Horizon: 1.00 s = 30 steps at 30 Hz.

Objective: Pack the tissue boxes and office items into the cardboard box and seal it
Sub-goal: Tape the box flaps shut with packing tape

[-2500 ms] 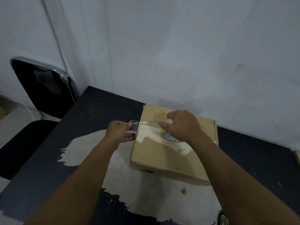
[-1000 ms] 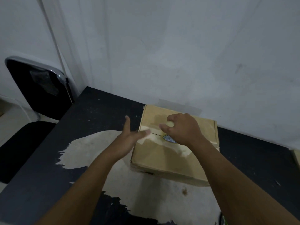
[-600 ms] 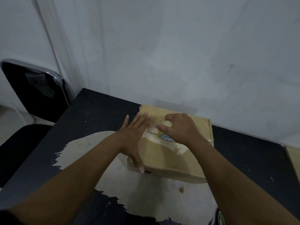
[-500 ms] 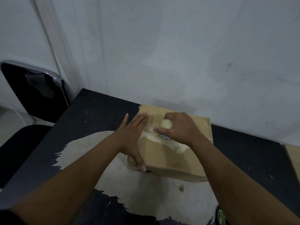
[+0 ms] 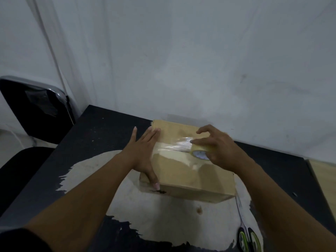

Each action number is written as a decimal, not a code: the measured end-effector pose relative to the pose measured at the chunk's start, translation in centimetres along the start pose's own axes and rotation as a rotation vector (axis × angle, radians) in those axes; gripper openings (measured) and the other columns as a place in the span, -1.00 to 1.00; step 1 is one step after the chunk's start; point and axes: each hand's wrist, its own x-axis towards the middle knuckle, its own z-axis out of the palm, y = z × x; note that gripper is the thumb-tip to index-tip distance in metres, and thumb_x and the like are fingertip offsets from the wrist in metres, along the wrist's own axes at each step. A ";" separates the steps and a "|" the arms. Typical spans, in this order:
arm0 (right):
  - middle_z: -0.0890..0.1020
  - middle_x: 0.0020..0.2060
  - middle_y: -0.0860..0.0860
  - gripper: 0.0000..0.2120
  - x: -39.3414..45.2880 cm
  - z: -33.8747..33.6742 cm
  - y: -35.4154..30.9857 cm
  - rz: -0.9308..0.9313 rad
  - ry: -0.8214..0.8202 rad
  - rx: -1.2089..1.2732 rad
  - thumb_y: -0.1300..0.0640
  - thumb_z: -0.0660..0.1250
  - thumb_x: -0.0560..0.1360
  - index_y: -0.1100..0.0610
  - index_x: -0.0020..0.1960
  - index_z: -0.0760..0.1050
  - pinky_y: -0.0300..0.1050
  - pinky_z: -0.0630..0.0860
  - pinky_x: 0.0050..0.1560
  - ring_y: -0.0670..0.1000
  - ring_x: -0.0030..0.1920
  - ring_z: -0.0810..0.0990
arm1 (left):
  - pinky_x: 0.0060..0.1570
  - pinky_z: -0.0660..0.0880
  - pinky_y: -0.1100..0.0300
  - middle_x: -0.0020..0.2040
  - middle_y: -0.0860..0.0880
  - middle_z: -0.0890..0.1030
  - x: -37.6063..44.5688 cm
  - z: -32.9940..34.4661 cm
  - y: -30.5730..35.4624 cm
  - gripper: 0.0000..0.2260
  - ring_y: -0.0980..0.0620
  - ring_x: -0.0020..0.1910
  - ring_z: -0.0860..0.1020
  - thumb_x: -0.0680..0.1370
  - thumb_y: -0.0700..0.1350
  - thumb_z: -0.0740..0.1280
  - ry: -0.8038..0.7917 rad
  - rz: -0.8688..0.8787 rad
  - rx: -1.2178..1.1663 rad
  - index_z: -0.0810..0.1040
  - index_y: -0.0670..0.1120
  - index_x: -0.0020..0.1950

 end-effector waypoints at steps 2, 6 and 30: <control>0.44 0.32 -0.11 -0.55 -1.7 -0.7 1.4 0.030 -0.022 -0.036 0.18 0.55 0.41 -0.12 0.25 0.64 -0.09 0.57 0.03 -0.10 0.04 0.52 | 0.42 -0.51 -0.34 0.63 0.00 -0.40 -0.1 -0.2 0.1 0.58 -0.02 0.56 -0.48 -0.04 0.62 0.43 -0.003 -0.002 0.007 -0.49 -0.03 0.58; 0.40 0.37 -0.17 -0.46 -2.7 -0.4 2.6 0.020 -0.051 -0.052 0.25 0.53 0.40 -0.15 0.30 0.60 -0.10 0.55 0.14 -0.09 0.18 0.50 | 0.42 -0.49 -0.36 0.64 0.00 -0.39 -0.3 -0.6 0.5 0.60 -0.02 0.56 -0.47 -0.05 0.61 0.44 -0.018 -0.025 0.023 -0.49 -0.04 0.58; 0.53 0.35 -0.03 -0.37 -5.2 -0.3 6.9 -0.011 0.012 -0.143 0.36 0.55 0.34 -0.16 0.28 0.60 -0.06 0.44 0.03 0.04 0.06 0.50 | 0.47 -0.36 -0.41 0.67 -0.05 -0.31 2.2 -1.7 5.1 0.59 -0.15 0.60 -0.39 -0.03 0.41 0.64 -0.020 0.090 0.012 -0.68 0.23 0.41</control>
